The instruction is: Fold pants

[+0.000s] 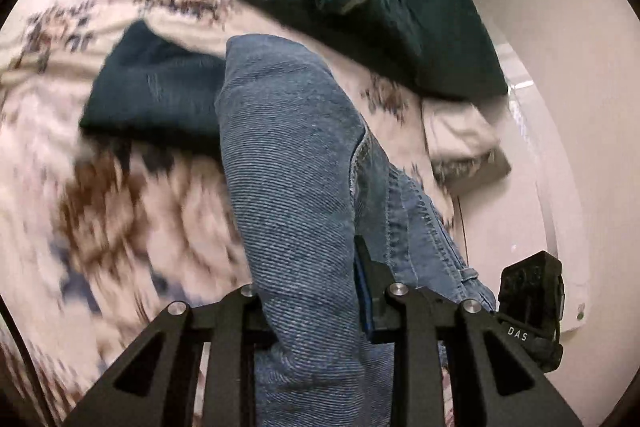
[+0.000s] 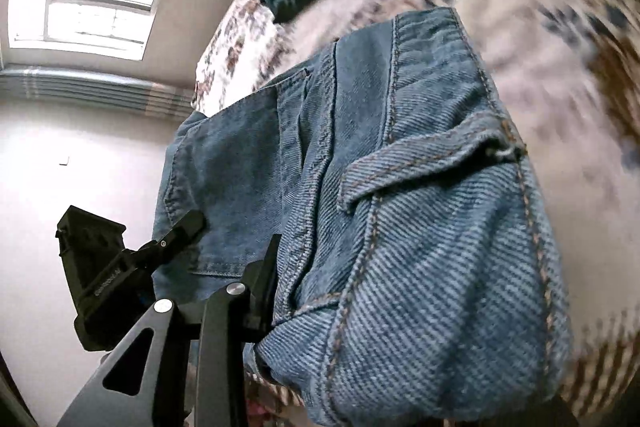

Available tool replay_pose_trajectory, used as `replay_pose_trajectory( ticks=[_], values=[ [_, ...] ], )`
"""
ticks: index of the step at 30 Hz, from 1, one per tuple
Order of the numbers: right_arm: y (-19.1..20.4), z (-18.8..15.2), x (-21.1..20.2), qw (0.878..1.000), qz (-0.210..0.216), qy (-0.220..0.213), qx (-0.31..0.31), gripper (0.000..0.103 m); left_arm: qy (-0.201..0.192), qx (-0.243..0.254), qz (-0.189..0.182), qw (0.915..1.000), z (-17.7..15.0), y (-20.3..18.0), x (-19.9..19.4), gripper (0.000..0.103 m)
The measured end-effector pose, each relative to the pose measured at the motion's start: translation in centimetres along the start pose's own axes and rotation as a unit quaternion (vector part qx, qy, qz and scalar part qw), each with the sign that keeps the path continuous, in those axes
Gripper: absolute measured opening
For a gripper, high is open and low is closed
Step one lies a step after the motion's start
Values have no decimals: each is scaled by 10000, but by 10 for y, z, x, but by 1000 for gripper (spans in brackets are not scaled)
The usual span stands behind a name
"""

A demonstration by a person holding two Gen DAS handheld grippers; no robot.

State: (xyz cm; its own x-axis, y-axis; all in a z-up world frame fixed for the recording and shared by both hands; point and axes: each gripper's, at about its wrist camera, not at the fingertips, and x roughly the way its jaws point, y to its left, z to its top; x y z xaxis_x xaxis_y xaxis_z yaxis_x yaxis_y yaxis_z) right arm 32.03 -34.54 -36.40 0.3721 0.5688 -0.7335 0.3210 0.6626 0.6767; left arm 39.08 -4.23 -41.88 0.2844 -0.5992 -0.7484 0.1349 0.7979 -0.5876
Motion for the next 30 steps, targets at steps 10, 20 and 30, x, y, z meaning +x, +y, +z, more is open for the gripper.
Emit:
replay_pose_trajectory(
  ticks=[10, 20, 30],
  values=[
    [76, 141, 145, 9990, 157, -347, -249, 36, -353, 155, 21, 9993, 161, 80, 27, 24],
    [55, 166, 296, 9998, -149, 96, -113, 37, 223, -187, 632, 9976, 204, 217, 97, 26],
    [35, 160, 261, 9979, -605, 228, -80, 63, 160, -470, 1351, 9896, 171, 239, 71, 68]
  ],
)
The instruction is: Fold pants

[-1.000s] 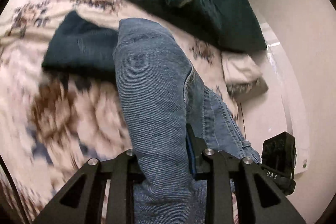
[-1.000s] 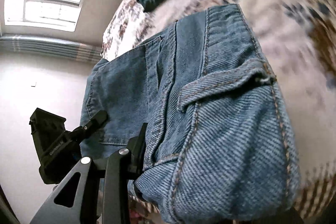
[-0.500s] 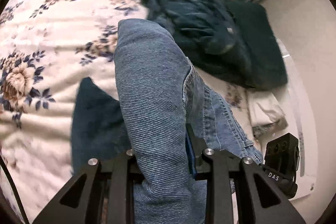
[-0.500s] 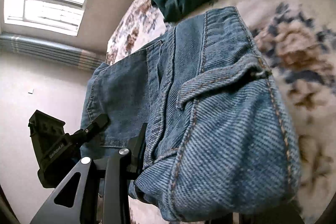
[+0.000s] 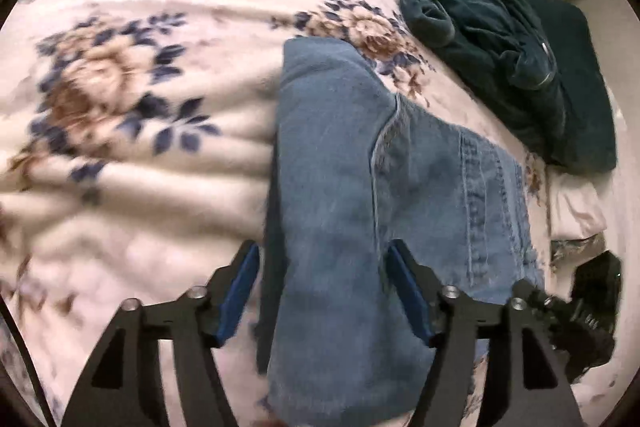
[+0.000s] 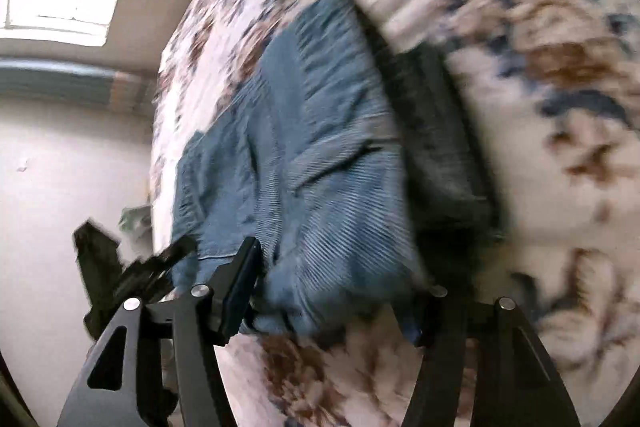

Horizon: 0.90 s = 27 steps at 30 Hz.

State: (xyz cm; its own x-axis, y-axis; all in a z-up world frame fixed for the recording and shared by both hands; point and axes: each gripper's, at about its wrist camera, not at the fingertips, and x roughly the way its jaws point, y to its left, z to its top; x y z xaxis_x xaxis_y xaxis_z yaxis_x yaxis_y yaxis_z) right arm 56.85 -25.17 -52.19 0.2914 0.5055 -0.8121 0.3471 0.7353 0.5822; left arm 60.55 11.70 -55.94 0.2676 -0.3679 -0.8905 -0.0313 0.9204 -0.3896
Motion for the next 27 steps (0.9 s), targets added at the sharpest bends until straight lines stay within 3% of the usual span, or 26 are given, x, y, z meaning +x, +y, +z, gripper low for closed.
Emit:
replay_pose_trajectory(
  ticks=[2, 3, 5, 8, 13, 17, 22, 27],
  values=[
    [-6, -5, -12, 9998, -132, -92, 124, 63, -79, 181, 350, 9992, -10, -7, -4, 76],
    [-6, -6, -14, 9991, -381, -170, 101, 63, -91, 342, 651, 9973, -17, -12, -1, 78],
    [-11, -17, -22, 9961, -841, -261, -12, 65, -144, 512, 976, 9938, -27, -12, 3, 90],
    [-12, -19, -13, 9908, -1345, -122, -8, 80, -116, 382, 1150, 9926, -33, 2, 6, 101],
    [7, -17, -3, 9756, -2096, -57, -652, 91, -241, 596, 1451, 9873, -37, -4, 5, 103],
    [17, -15, -4, 9680, -2362, -36, -844, 95, -302, 562, 1638, 9844, -38, -12, -1, 103],
    [54, -29, -26, 9381, -3067, -557, -1513, 96, -601, 864, 2160, 9707, -45, -40, -25, 102],
    [75, -53, -65, 9221, -3280, -991, -1798, 96, -780, 886, 2209, 9681, -56, -65, -55, 102]
  ],
)
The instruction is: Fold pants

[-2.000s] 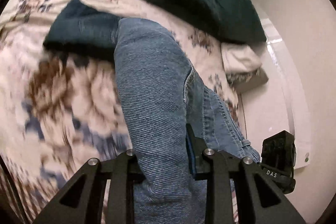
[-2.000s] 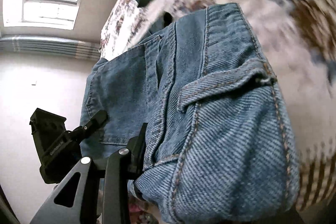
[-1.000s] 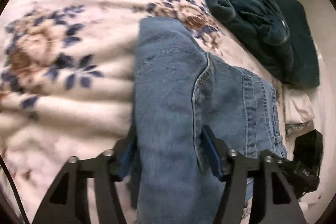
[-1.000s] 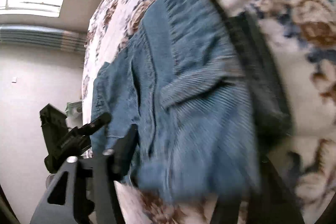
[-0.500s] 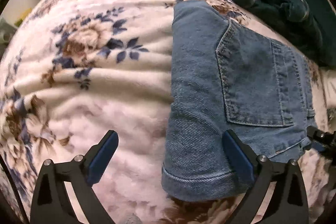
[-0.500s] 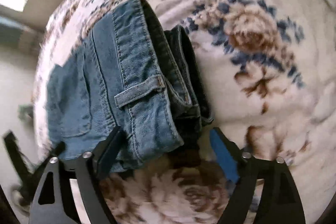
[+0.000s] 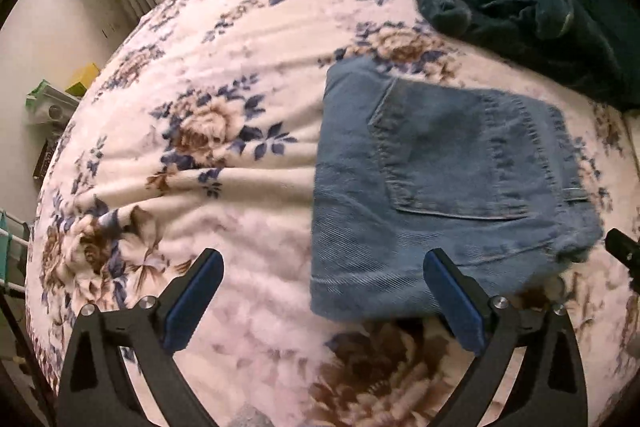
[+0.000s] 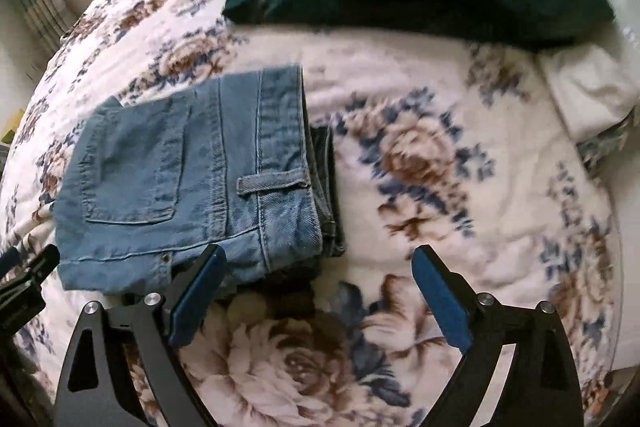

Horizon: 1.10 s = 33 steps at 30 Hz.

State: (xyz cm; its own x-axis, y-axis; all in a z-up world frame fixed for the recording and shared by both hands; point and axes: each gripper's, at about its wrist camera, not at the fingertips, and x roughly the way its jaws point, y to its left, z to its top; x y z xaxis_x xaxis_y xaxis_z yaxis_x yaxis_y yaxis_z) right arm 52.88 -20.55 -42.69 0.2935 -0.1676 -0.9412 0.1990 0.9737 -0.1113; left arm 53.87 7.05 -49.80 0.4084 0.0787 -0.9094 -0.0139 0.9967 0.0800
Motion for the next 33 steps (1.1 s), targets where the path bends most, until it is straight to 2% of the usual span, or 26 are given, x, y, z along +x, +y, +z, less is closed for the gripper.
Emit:
replay_pose_trajectory(
  ticks=[8, 18, 26, 33],
  values=[
    [-11, -22, -107, 9983, -68, -564, -93, 96, -420, -14, -9, 9991, -12, -18, -88, 102],
    [-37, -63, -272, 9929, 40, -1175, -159, 96, -924, -59, -42, 9957, -54, -25, -241, 102],
    [-62, -121, -412, 9868, 192, -1599, -176, 96, -1344, -205, -57, 9907, -105, -15, -370, 102],
    [-67, -178, -519, 9811, 285, -1874, -388, 96, -1584, -312, -135, 9868, -140, -1, -462, 102]
  ],
)
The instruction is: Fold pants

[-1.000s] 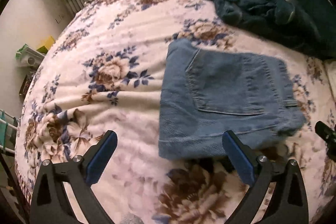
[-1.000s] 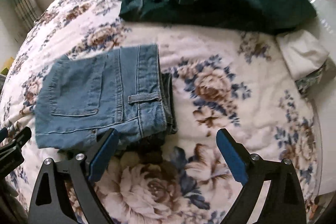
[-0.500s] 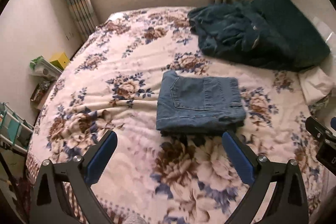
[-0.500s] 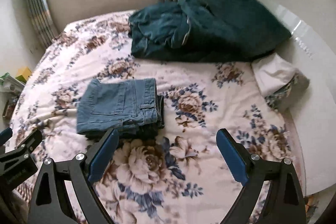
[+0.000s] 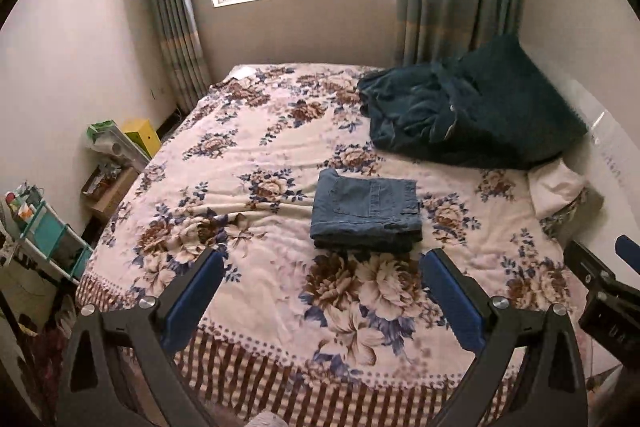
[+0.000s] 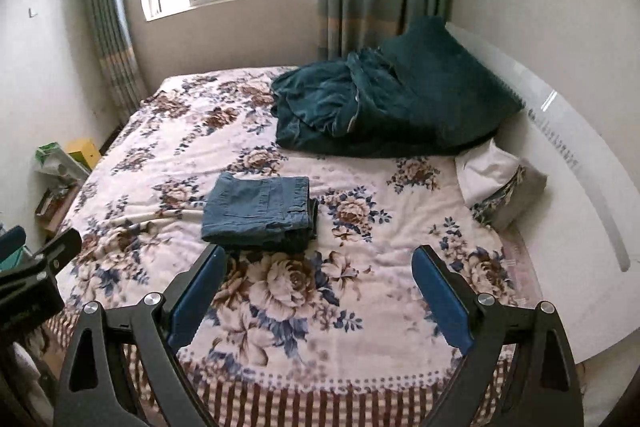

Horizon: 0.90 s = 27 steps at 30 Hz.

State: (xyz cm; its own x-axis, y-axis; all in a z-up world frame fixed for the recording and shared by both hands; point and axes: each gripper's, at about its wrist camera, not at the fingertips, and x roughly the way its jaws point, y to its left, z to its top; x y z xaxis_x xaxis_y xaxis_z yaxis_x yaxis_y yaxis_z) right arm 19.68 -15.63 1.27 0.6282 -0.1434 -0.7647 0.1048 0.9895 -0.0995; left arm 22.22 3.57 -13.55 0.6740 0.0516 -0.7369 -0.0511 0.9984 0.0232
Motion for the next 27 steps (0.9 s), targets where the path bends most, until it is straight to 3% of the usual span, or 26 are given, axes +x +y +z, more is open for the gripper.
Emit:
replay_pose_trajectory(
  ticks=[6, 15, 22, 27],
  values=[
    [11, -11, -82, 9998, 118, -127, -88, 96, -130, 40, 28, 9999, -4, 16, -61, 102],
    [33, -15, -159, 9987, 342, -348, -152, 96, -424, 220, 60, 9988, -11, 30, -115, 102],
    [40, -9, -175, 9979, 445, -422, -210, 101, -576, 118, 67, 9982, -12, 38, -133, 103],
    [43, 1, -152, 9985, 365, -340, -216, 101, -514, 80, 115, 9986, -8, 36, -120, 103]
  ],
)
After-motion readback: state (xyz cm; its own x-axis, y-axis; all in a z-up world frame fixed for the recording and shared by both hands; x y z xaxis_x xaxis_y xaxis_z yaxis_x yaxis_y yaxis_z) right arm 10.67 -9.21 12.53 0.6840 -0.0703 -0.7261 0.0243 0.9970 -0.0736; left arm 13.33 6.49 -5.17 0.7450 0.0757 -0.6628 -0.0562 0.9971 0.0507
